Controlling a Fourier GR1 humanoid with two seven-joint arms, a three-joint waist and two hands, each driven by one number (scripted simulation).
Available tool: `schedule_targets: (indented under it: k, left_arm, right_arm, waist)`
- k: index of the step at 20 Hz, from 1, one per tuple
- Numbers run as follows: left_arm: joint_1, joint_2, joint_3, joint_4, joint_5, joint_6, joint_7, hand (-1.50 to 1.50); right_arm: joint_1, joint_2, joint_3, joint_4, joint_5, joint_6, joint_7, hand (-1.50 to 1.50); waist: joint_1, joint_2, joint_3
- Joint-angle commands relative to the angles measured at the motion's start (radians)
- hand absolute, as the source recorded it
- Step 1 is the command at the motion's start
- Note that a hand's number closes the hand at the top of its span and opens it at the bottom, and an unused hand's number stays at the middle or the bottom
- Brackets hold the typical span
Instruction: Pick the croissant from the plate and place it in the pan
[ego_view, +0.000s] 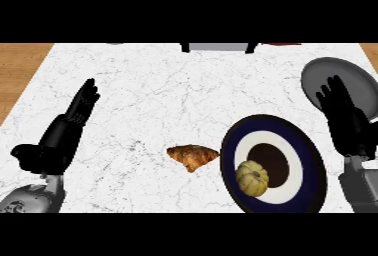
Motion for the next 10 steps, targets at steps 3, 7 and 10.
schedule_targets:
  k: [3,7,10]
  left_arm:
    - [0.075,-0.081,0.011,0.070,0.048,0.052,0.056,0.00]
    - [0.109,-0.144,-0.012,0.123,0.101,0.051,0.112,0.00]
    - [0.168,-0.193,0.011,0.165,0.129,0.098,0.128,0.00]
  right_arm:
    - [-0.104,-0.029,0.299,-0.151,0.182,0.209,-0.060,1.50]
    - [-0.288,-0.165,0.500,-0.266,0.405,0.393,-0.121,1.50]
    - [-0.314,-0.168,0.571,-0.378,0.603,0.324,-0.305,-1.50]
  waist:
    - [0.047,0.010,-0.035]
    - [0.166,-0.001,-0.061]
    - [0.061,-0.010,-0.033]
